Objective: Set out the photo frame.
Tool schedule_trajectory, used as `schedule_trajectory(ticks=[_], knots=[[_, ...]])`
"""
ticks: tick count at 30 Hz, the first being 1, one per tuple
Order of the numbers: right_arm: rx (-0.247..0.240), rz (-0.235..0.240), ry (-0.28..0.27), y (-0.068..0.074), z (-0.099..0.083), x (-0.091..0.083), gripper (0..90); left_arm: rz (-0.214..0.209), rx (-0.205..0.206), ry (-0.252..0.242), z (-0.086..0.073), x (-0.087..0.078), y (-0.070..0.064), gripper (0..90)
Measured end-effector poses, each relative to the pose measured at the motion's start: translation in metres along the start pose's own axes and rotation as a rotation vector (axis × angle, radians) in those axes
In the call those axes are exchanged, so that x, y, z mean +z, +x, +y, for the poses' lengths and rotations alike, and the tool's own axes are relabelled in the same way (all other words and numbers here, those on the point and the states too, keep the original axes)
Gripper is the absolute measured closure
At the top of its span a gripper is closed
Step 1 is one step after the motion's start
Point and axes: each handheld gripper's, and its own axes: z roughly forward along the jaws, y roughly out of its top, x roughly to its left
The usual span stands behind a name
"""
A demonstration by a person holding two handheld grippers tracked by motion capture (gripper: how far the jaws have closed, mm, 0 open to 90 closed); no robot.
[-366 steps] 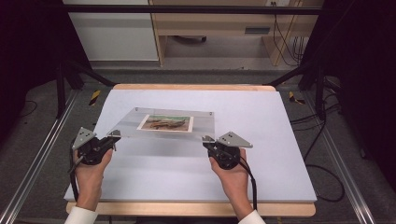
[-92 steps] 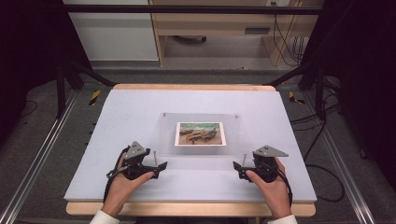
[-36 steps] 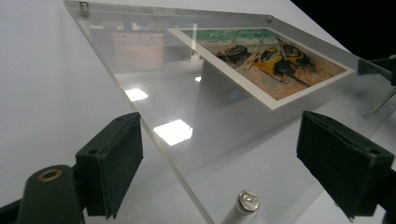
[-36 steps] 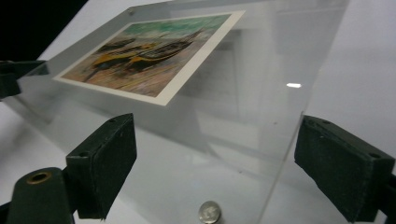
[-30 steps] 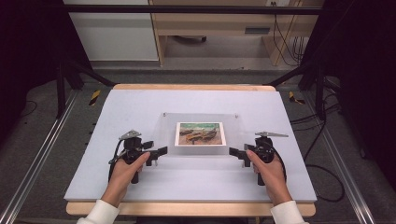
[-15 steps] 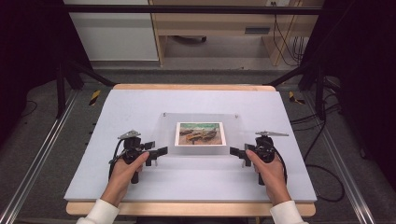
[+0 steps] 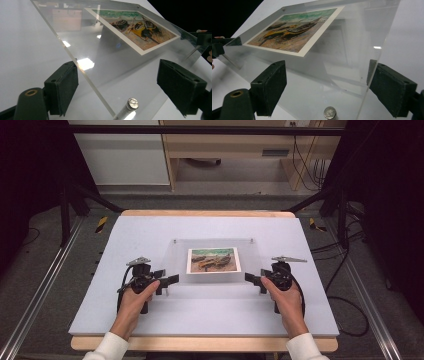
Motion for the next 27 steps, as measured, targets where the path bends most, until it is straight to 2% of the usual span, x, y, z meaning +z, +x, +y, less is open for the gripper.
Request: schedule_trajectory(ticks=[4, 10, 12, 14, 18, 27], knots=[[-0.006, -0.005, 0.008, -0.0013, -0.0015, 0.0016, 16.6, 0.013, 0.029, -0.002, 0.0003, 0.0002, -0.0026, 17.7], [-0.020, -0.004, 0.006, -0.0008, -0.0045, -0.0003, 16.7, 0.028, 0.050, -0.004, 0.0004, -0.0018, -0.0060, 19.0], [-0.027, -0.009, 0.004, 0.0001, -0.0046, -0.0013, 16.7, 0.045, 0.061, -0.015, 0.0021, -0.0010, -0.0070, 19.8], [-0.033, -0.019, 0.003, 0.0013, -0.0033, -0.0004, 16.7, 0.058, 0.063, -0.027, 0.0041, 0.0013, -0.0065, 20.5], [-0.033, -0.026, 0.003, 0.0017, -0.0011, 0.0016, 16.6, 0.054, 0.058, -0.033, 0.0052, 0.0034, -0.0036, 20.6], [-0.058, -0.029, -0.006, 0.0039, -0.0044, -0.0017, 16.8, 0.069, 0.088, -0.031, 0.0043, 0.0001, -0.0085, 21.8]])
